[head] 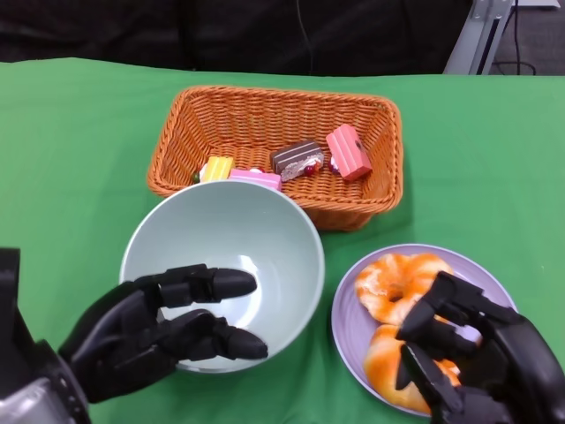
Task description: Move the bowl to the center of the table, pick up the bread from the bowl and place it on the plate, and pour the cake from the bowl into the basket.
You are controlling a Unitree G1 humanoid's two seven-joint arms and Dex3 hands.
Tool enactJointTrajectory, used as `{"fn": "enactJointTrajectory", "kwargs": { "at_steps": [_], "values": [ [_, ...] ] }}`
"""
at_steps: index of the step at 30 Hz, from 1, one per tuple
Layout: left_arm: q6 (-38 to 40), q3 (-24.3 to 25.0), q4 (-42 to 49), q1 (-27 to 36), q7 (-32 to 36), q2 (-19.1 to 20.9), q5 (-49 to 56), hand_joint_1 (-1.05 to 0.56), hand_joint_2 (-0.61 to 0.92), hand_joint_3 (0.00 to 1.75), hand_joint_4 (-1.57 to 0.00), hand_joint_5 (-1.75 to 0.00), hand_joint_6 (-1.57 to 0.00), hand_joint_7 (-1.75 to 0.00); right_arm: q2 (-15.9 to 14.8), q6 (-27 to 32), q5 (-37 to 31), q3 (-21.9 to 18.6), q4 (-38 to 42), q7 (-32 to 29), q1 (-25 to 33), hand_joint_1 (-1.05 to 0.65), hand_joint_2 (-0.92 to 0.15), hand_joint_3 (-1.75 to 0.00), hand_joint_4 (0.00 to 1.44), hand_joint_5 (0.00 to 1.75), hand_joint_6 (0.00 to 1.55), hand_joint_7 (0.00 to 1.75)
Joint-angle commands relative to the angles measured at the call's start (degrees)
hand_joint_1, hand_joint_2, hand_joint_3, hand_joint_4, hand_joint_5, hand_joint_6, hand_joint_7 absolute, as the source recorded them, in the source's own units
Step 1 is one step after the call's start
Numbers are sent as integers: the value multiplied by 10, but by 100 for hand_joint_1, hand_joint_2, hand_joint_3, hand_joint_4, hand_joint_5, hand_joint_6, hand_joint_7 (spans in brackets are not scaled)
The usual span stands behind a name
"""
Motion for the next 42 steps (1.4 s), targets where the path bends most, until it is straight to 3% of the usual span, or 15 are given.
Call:
{"fn": "enactJointTrajectory", "kwargs": {
  "at_steps": [1,8,15,19,23,26,42],
  "values": [
    [-6,19,-37,23,41,-28,35,-22,92,46,-66,-157,-64,-128,3,-6,-10,14,7,-2,-13,-19,-51,-104,65,172,58,148],
    [-191,-3,-81,85,68,-81,217,-15,87,64,-64,-167,-64,-137,6,-22,-31,46,17,4,-28,-24,-48,-105,66,170,62,145],
    [-320,-5,-34,98,39,-96,275,-12,78,79,-65,-173,-64,-143,0,-22,-45,58,1,-7,-14,-27,-46,-104,67,169,64,142],
    [-369,-6,-14,93,11,-89,282,-10,78,79,-63,-172,-65,-140,-6,-23,-34,61,-7,7,-15,-31,-48,-100,66,171,65,140],
    [-387,-4,-12,84,5,-80,298,-14,75,77,-63,-173,-68,-136,-16,-10,-30,62,-22,20,-16,-34,-57,-82,63,173,63,139],
    [-397,-2,-6,78,6,-75,308,-15,74,79,-64,-174,-69,-141,-19,-1,-28,63,-33,21,-14,-35,-58,-78,65,172,65,136],
    [-398,-4,4,70,12,-77,316,-17,70,84,-65,-173,-69,-140,-26,12,-27,62,-52,16,-10,-33,-53,-89,65,172,64,137]
  ]
}}
